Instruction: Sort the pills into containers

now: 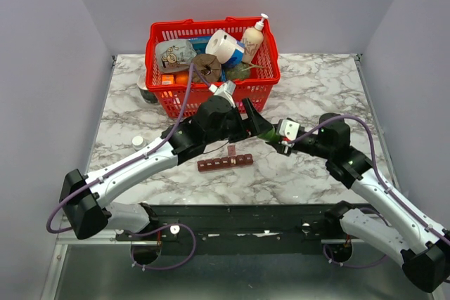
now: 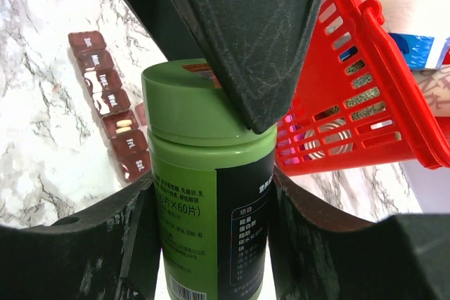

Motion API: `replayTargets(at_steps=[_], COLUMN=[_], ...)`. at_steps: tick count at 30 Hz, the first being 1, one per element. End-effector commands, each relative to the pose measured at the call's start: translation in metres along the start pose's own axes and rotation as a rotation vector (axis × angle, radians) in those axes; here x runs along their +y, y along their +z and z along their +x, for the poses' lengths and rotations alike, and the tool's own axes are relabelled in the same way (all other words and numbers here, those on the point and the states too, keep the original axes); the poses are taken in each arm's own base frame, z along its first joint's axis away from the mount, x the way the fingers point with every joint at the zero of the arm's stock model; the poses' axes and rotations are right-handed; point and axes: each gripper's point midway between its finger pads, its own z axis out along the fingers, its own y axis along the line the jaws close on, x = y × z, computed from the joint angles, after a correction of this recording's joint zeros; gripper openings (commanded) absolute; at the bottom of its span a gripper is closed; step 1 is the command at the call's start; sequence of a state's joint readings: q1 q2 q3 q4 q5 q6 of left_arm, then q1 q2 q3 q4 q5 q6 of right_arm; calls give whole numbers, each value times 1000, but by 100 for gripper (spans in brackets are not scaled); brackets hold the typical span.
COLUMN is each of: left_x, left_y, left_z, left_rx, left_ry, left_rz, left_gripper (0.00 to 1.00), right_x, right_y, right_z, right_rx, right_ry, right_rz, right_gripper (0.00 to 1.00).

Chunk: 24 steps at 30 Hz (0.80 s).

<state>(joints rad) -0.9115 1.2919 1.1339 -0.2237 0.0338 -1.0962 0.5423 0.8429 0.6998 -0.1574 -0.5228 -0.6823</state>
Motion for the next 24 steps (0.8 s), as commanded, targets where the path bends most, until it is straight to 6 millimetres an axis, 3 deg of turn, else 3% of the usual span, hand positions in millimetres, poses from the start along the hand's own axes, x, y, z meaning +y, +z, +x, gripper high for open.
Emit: replayTargets(at_steps=[1, 5, 6, 9, 10, 12, 14, 18, 22, 24], left_x=[-10, -6, -8, -9, -10, -9, -9, -9, -13, -9], left_y=[-1, 2, 3, 7, 7, 7, 5, 0, -16, -21], left_z=[-1, 6, 8, 14, 14, 15, 16, 28, 64, 69], left_rx=[1, 30, 35, 67, 70, 70, 71, 144, 330, 350], left_ry=[27, 43, 52, 86, 98, 146, 194, 401, 695, 769], left_rz=[16, 7, 15, 39, 43, 53, 66, 137, 368, 402], left_gripper=[88, 80, 65, 35, 20, 6, 0, 0, 0, 0], right_x=[-4, 0, -2, -2, -2, -1, 3, 19, 45, 53], right_y=[1, 3, 2, 2, 2, 1, 1, 0, -3, -5], right_z=[-8, -5, -7, -8, -9, -10, -12, -17, -30, -35], right_rx=[-35, -32, -35, -35, -38, -41, -50, -72, -133, -147], right_ry=[-22, 3, 1, 4, 5, 11, 23, 83, 163, 224], right_rz=[23, 9, 13, 13, 12, 4, -13, -90, -226, -268], right_gripper=[1, 0, 1, 1, 1, 1, 1, 0, 1, 1])
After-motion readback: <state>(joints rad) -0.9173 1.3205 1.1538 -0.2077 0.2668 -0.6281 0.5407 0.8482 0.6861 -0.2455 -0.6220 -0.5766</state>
